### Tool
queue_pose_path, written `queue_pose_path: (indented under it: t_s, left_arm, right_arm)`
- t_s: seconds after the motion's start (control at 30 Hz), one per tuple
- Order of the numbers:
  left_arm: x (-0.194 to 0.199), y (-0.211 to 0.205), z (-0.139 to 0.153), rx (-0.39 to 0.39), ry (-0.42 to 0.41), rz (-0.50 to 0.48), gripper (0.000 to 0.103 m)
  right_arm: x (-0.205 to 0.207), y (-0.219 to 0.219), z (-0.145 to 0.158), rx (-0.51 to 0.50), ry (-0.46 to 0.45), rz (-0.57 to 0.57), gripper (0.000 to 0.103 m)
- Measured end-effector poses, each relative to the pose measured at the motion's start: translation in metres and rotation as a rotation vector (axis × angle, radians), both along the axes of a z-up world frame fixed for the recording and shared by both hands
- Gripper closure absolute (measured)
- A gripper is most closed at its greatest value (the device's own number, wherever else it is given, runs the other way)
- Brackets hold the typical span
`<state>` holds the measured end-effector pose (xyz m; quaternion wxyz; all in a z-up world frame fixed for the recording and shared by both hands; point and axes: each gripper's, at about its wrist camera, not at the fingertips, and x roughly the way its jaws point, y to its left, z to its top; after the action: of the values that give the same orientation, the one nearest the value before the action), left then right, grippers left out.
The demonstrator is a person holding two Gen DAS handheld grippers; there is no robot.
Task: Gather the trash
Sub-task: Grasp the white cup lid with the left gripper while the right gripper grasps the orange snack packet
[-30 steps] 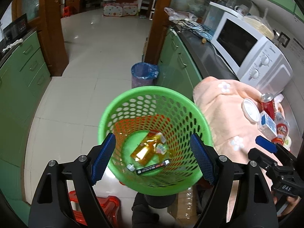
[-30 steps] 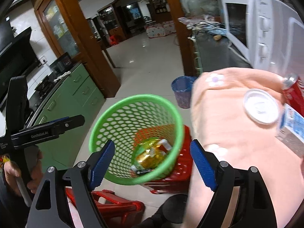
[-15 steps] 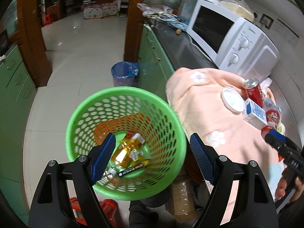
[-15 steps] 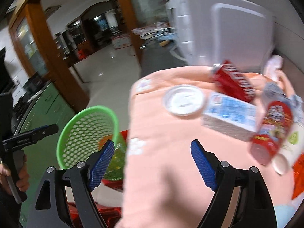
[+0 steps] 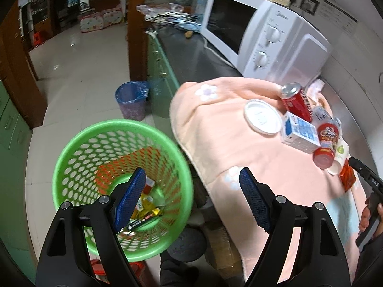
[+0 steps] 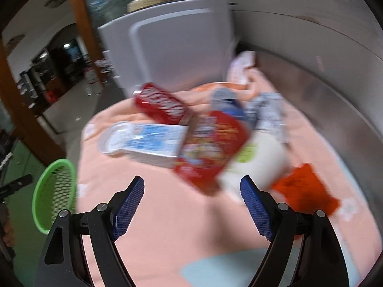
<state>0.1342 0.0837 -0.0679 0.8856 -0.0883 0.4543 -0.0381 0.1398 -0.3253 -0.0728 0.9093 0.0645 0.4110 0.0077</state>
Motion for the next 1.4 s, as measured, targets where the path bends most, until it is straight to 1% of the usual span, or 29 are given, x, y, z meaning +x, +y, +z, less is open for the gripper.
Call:
queue_pose_path:
  t_s: [0.17,0.37,0.53,0.57,0.6,0.7,0.83,0.93,1.0,1.13,1.23,1.4]
  left_arm:
    - [0.009,-0.025,0.002,0.006,0.0,-0.047,0.023]
    - [0.019,-0.06,0.001,0.024,0.004,-0.127,0.023]
    - [0.03,-0.087,-0.001,0.044,0.002,-0.198,0.022]
    - [0.033,-0.092,-0.001,0.047,0.004,-0.208,0.018]
    - [0.036,-0.096,-0.002,0.054,0.003,-0.215,0.016]
    - [0.047,-0.108,-0.005,0.072,0.003,-0.241,0.016]
    - [0.071,-0.12,-0.012,0.074,0.029,-0.253,0.016]
    - [0.089,-0.131,-0.018,0.089,0.039,-0.269,0.011]
    - [0.1,-0.138,-0.022,0.103,0.041,-0.28,0.007]
    - [0.123,-0.15,-0.033,0.134,0.06,-0.307,0.007]
    - [0.138,-0.156,-0.042,0.145,0.085,-0.325,0.007]
    - [0.151,-0.163,-0.05,0.142,0.105,-0.37,0.005]
  right_arm:
    - [-0.003,-0.045,-0.007,-0.054,0.033,-0.061,0.023]
    - [0.003,-0.074,-0.018,-0.122,0.072,-0.067,0.023]
    - [0.013,-0.087,-0.033,-0.151,0.119,-0.051,0.023]
    - [0.015,-0.089,-0.037,-0.164,0.126,-0.048,0.023]
    - [0.017,-0.09,-0.039,-0.168,0.13,-0.048,0.023]
    - [0.02,-0.093,-0.047,-0.168,0.149,-0.046,0.023]
    - [0.021,-0.099,-0.056,-0.161,0.171,-0.052,0.024]
    - [0.021,-0.102,-0.06,-0.154,0.181,-0.054,0.029]
    - [0.021,-0.105,-0.063,-0.149,0.187,-0.055,0.035]
    - [0.019,-0.106,-0.065,-0.155,0.194,-0.055,0.044]
    - [0.017,-0.106,-0.064,-0.149,0.192,-0.058,0.048]
    - [0.013,-0.105,-0.063,-0.144,0.189,-0.059,0.049]
